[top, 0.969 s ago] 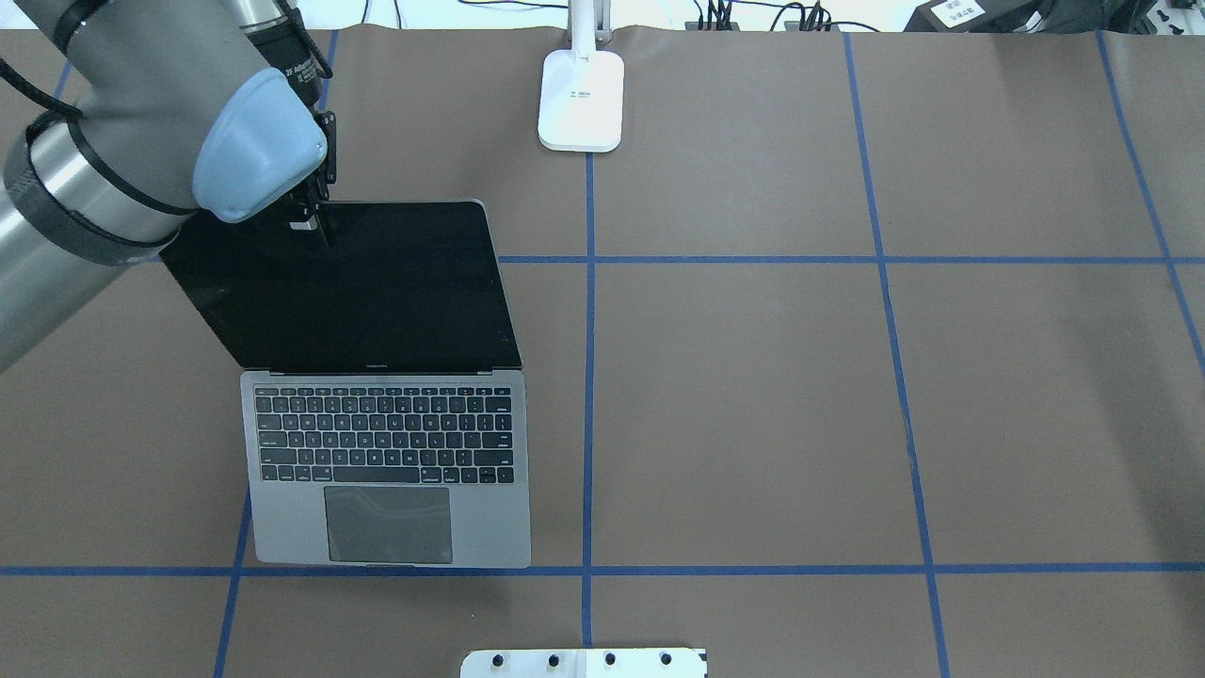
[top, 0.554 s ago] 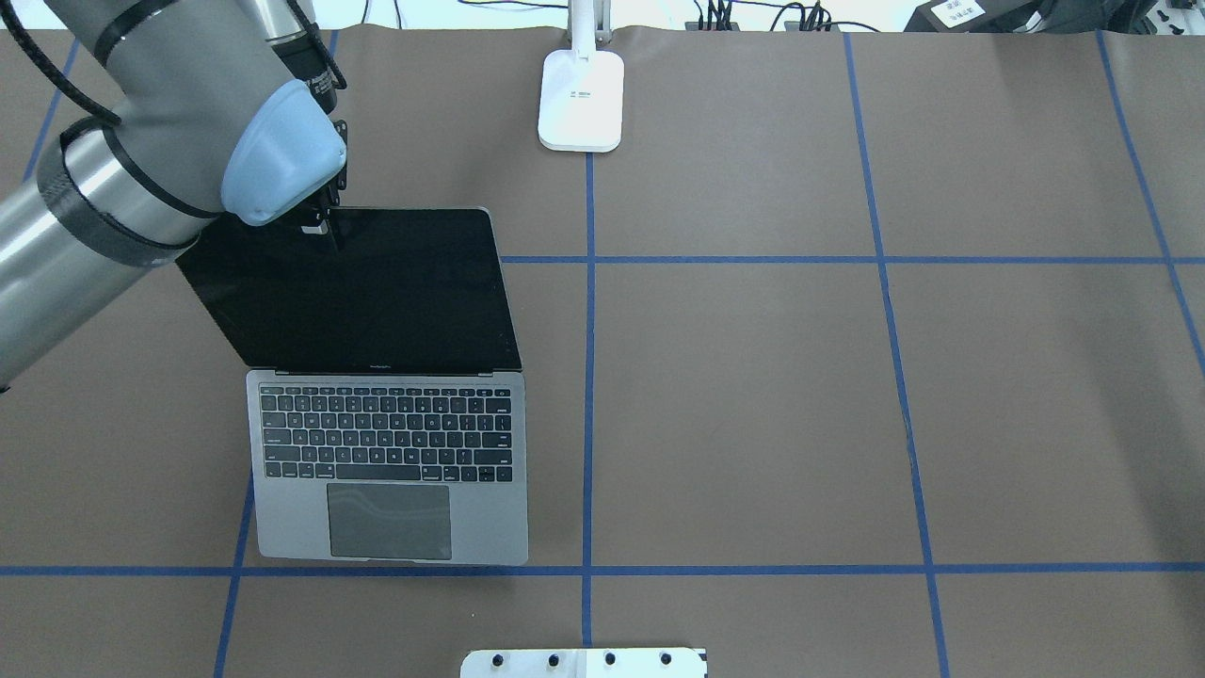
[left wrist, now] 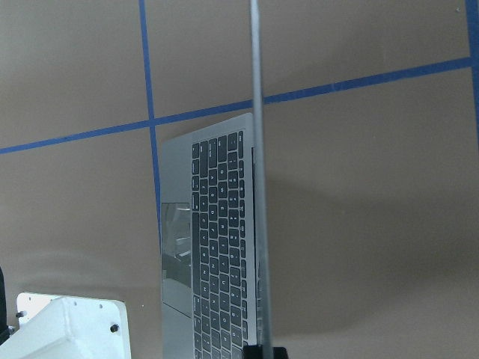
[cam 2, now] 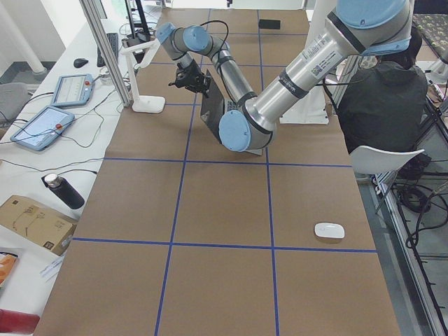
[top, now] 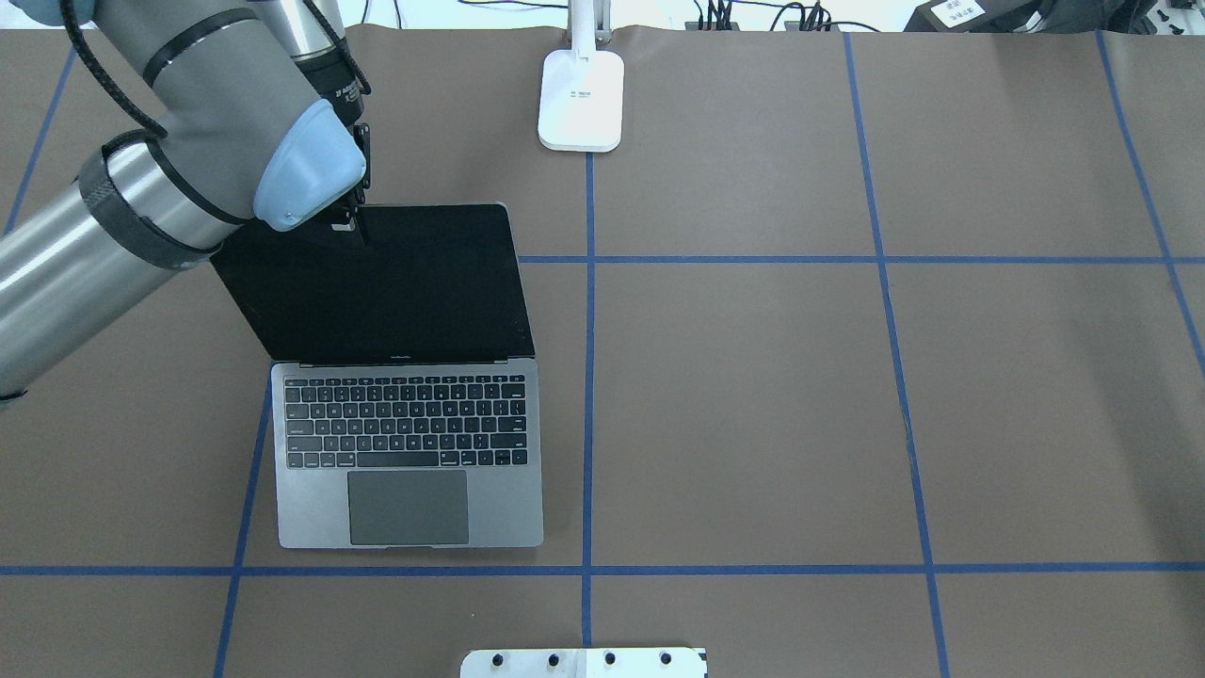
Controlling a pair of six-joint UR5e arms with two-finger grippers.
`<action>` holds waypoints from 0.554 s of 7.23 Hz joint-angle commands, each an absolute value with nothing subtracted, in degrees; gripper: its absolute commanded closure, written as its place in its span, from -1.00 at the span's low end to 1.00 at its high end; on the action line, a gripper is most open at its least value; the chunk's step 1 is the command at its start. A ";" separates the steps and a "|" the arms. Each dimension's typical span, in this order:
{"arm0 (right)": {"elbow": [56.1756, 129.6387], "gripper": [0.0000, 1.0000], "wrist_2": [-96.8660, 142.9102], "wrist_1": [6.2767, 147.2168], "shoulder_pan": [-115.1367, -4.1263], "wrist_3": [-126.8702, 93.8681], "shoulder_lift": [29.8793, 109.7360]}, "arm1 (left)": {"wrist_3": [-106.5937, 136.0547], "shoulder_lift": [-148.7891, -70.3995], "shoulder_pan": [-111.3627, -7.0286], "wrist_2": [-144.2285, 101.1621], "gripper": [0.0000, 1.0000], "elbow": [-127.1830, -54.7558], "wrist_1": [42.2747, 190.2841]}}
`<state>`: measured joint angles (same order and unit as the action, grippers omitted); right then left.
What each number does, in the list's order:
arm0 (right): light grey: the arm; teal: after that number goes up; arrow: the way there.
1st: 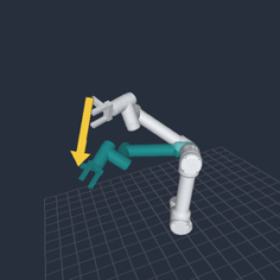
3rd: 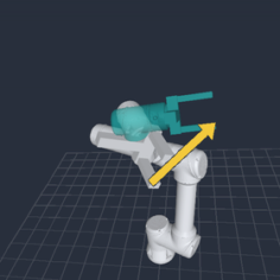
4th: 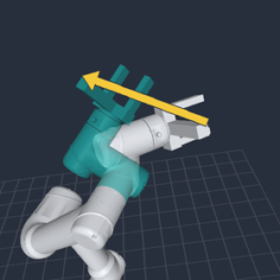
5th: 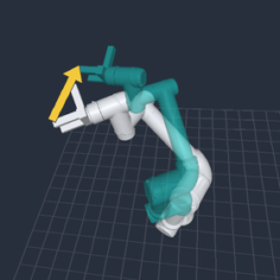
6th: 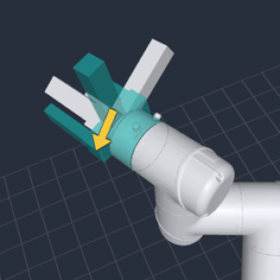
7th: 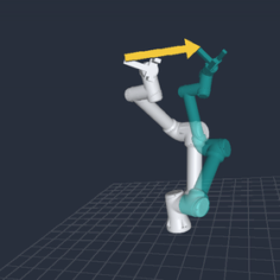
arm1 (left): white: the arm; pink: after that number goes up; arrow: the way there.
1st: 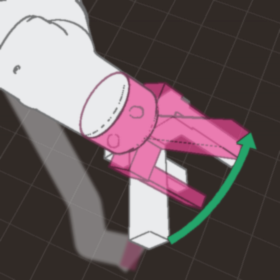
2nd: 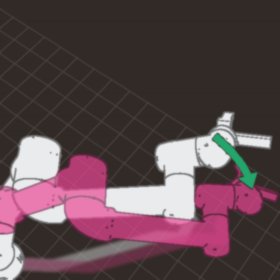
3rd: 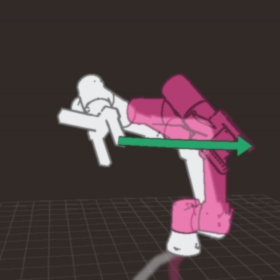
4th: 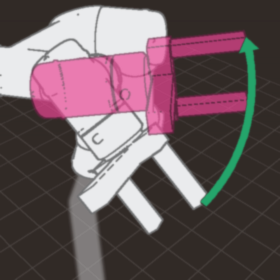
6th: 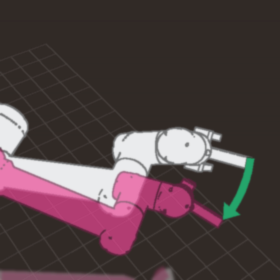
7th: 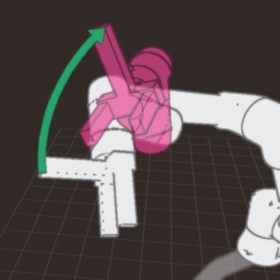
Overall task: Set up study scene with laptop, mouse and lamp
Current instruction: 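Slide the laptop by its screen edge toward the table center with the left gripper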
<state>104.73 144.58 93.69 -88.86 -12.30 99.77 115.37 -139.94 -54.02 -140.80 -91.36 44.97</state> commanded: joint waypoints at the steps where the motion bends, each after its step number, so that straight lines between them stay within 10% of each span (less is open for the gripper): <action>1: 104.77 -0.99 144.58 93.60 -88.86 -12.30 99.76 | 118.72 -139.92 -53.96 -140.80 1.00 -87.82 51.30; 4: 104.77 -0.99 144.58 93.60 -88.86 -12.30 99.76 | 122.68 -139.92 -53.88 -140.80 1.00 -84.65 57.98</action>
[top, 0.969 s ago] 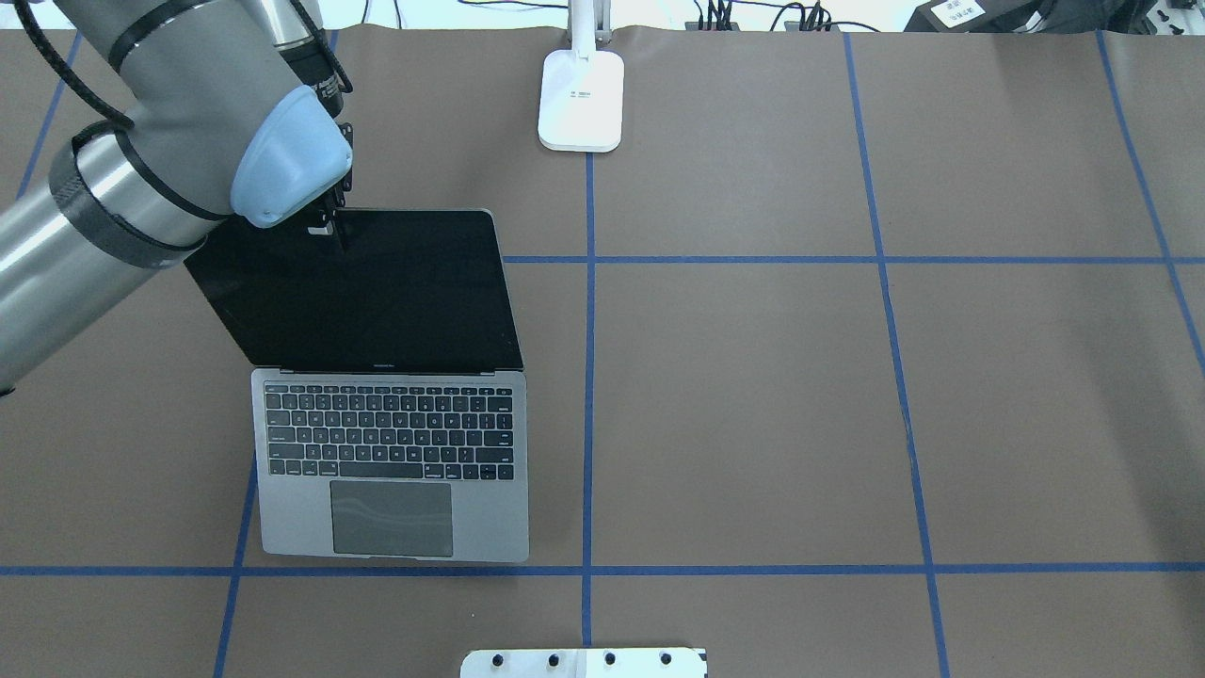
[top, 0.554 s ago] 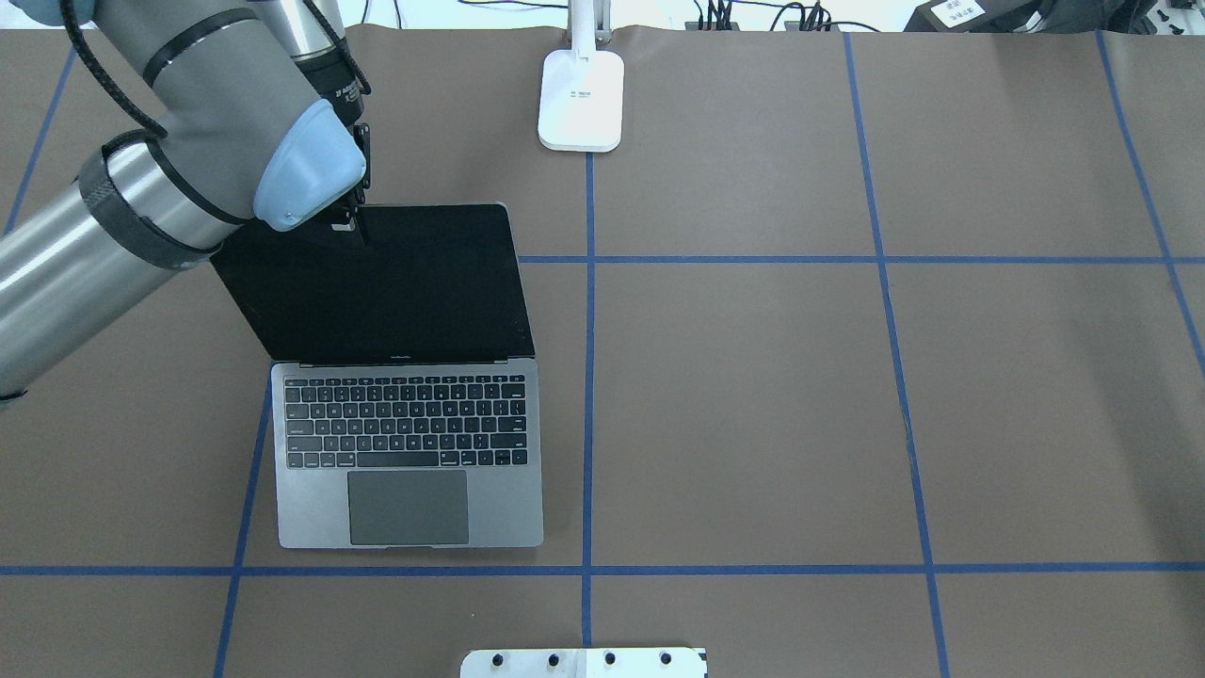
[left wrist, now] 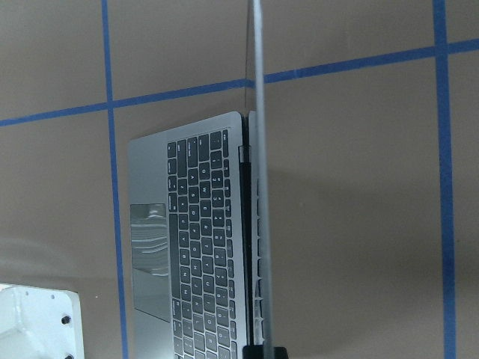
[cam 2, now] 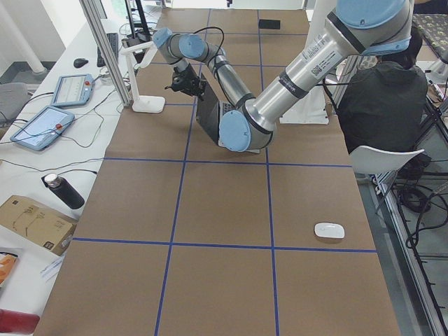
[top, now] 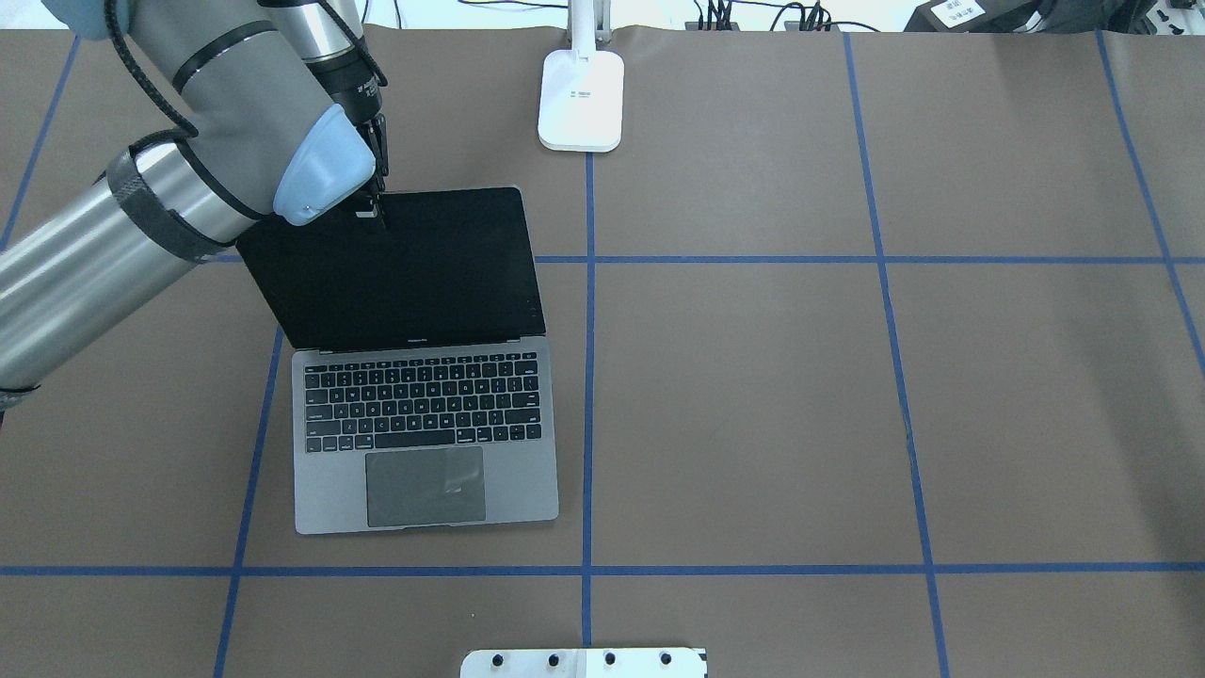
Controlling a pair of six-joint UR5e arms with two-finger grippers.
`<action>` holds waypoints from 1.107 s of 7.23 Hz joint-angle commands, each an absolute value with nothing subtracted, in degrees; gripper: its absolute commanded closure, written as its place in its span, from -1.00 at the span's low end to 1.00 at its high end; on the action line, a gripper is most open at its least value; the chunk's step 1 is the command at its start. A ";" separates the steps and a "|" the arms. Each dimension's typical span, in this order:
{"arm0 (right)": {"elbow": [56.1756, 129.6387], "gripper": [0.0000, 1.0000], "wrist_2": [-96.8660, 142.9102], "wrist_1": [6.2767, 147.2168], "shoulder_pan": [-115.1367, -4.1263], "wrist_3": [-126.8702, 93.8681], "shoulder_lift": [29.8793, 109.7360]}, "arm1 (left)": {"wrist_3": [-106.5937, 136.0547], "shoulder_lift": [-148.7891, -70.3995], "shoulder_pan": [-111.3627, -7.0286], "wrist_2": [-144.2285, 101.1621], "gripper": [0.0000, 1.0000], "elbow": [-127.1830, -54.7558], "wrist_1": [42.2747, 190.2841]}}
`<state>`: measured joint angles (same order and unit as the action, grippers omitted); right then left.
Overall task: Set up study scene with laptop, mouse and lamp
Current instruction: 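Slide the laptop by its screen edge toward the table center with the left gripper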
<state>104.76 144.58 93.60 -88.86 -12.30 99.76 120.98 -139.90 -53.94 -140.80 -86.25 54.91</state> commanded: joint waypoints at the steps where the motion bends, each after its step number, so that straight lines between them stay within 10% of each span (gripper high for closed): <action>1: 104.68 -0.99 144.49 93.60 -88.86 -12.30 99.76 | 122.96 -139.92 -53.88 -140.80 1.00 -83.68 59.83; 8: 104.59 -0.99 144.49 93.69 -88.86 -13.00 99.67 | 123.05 -140.01 -53.79 -137.90 1.00 -80.51 66.45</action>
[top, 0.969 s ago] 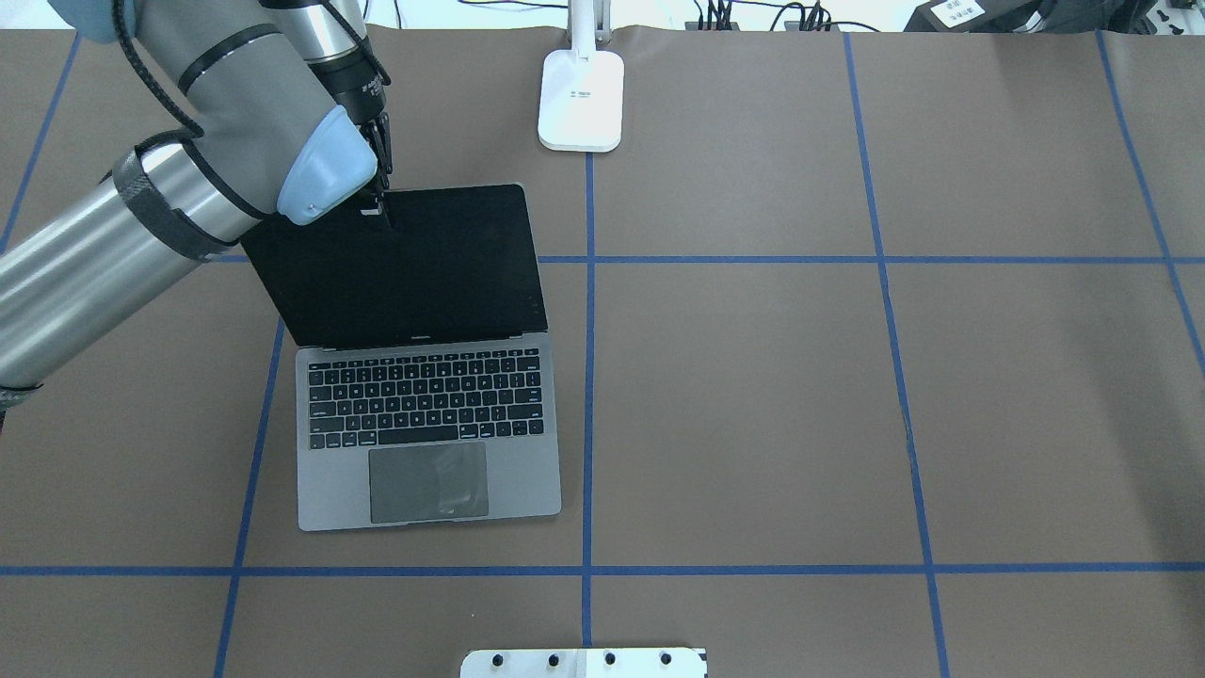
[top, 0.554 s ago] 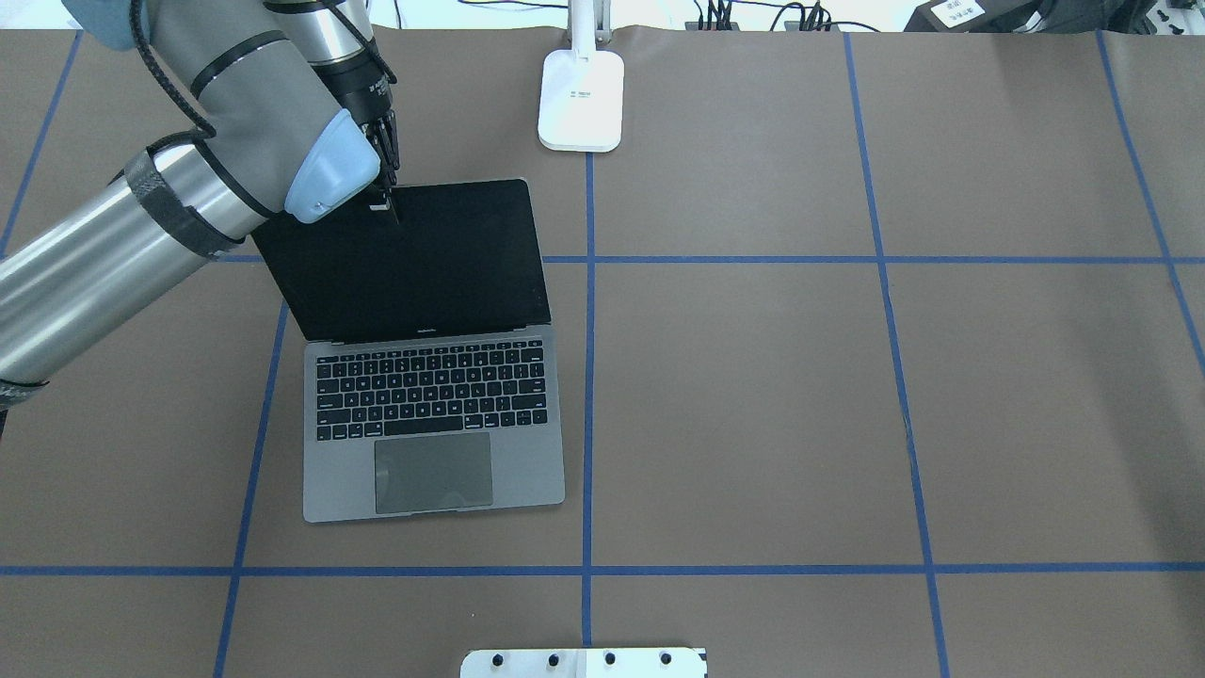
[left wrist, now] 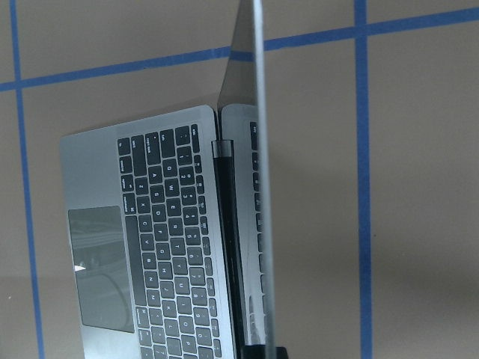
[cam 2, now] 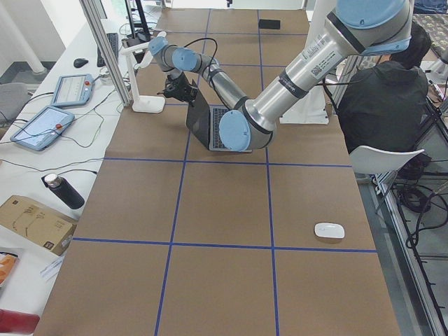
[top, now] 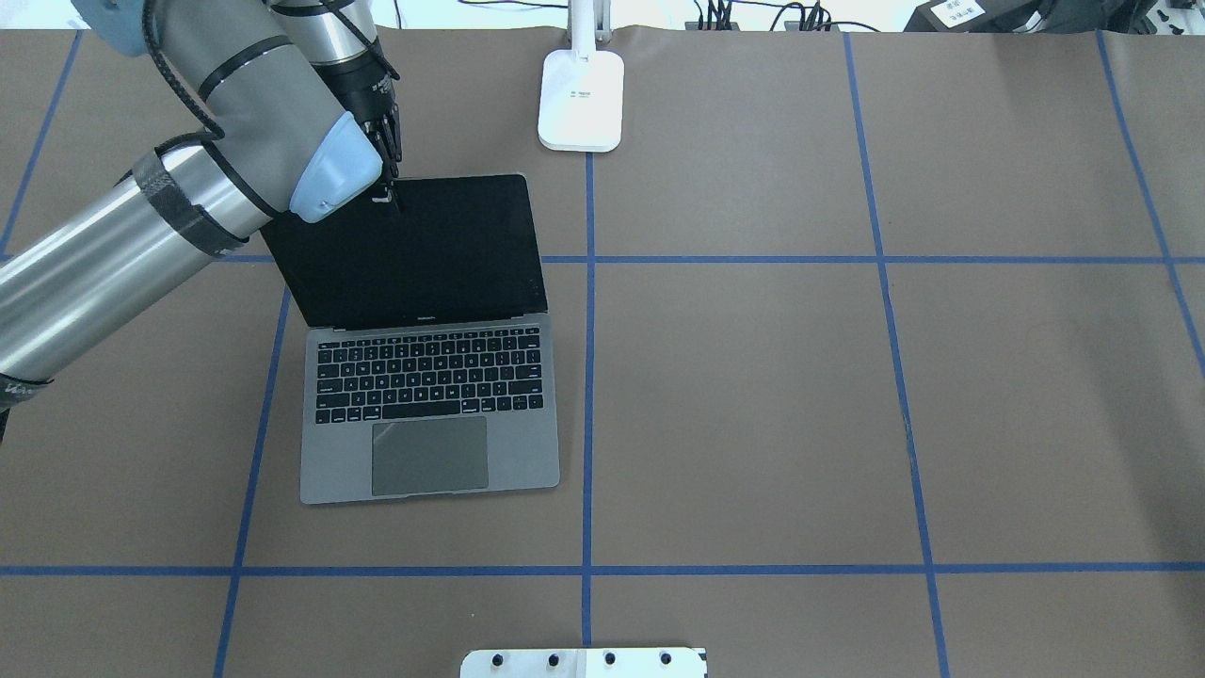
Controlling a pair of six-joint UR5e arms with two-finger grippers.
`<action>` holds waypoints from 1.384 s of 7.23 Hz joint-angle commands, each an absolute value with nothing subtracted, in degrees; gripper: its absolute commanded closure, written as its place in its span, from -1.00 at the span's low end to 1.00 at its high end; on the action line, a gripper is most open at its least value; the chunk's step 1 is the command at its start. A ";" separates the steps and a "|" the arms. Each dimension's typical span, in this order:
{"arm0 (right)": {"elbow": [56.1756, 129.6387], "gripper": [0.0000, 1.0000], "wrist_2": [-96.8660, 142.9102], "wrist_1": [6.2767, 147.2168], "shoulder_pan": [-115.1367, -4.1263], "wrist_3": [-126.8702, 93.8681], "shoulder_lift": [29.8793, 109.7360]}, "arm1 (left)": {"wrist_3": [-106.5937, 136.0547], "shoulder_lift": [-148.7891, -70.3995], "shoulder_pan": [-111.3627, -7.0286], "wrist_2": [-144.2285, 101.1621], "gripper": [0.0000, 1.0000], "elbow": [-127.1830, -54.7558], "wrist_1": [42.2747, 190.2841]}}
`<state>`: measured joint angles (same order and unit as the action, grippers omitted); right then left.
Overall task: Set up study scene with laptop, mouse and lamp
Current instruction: 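Release the laptop screen and lift the left gripper away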
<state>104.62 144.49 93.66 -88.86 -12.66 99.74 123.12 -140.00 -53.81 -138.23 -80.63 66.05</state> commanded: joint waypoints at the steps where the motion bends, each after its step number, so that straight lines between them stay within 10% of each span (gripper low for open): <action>1: 104.59 -0.99 144.49 93.69 -88.86 -13.09 99.67 | 123.05 -140.01 -53.79 -137.90 1.00 -80.51 67.14; 9: 104.59 -0.99 144.49 93.69 -88.86 -13.18 99.76 | 123.22 -140.36 -53.70 -137.81 1.00 -78.05 70.58; 10: 104.59 -0.99 144.49 93.60 -88.86 -13.10 99.76 | 123.22 -140.45 -53.70 -137.90 0.52 -78.05 71.27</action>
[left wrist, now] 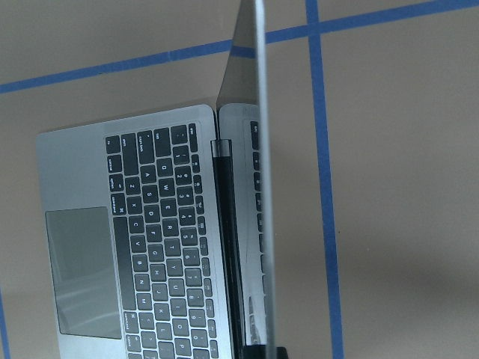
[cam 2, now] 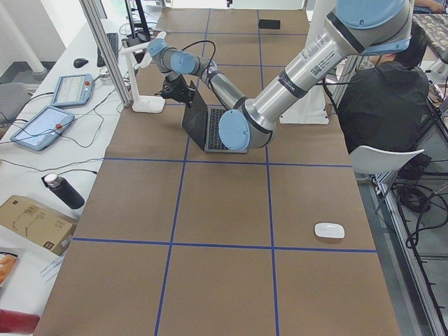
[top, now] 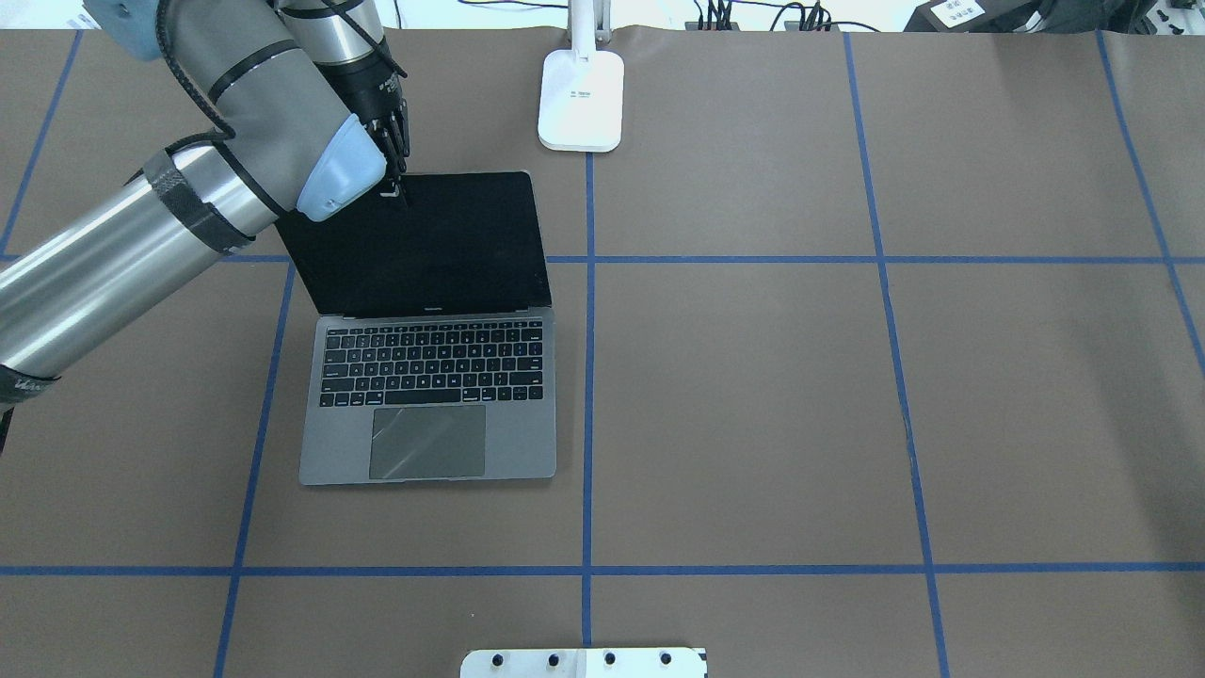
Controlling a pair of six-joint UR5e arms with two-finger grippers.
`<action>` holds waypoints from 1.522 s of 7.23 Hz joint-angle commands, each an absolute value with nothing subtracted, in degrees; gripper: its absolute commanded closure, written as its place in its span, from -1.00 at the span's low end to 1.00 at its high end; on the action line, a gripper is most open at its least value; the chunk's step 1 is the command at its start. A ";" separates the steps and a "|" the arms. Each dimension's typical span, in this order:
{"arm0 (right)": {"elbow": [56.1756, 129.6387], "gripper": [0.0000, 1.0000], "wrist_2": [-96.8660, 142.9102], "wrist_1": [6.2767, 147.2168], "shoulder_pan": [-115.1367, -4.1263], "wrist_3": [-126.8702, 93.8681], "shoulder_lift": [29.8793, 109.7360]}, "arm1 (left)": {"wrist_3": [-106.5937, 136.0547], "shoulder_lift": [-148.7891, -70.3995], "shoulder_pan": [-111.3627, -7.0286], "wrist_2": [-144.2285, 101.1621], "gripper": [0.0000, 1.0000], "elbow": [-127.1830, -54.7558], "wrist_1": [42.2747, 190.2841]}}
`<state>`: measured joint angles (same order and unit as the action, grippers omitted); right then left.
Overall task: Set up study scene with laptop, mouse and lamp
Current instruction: 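Release the laptop screen and lift the left gripper away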
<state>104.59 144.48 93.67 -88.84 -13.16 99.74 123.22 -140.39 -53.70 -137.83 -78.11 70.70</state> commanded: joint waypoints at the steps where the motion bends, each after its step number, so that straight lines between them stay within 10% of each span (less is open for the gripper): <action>1: 104.59 -0.99 144.49 93.60 -88.86 -13.10 99.67 | 123.22 -140.45 -53.70 -137.81 -0.82 -78.13 71.45; 11: 104.77 -0.99 144.32 93.87 -88.16 -13.18 98.79 | 114.30 -136.17 -59.23 -125.25 -1.00 -88.21 71.54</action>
<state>104.80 144.26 93.66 -88.63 -13.08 99.17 118.87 -138.80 -57.51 -125.72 -84.82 71.44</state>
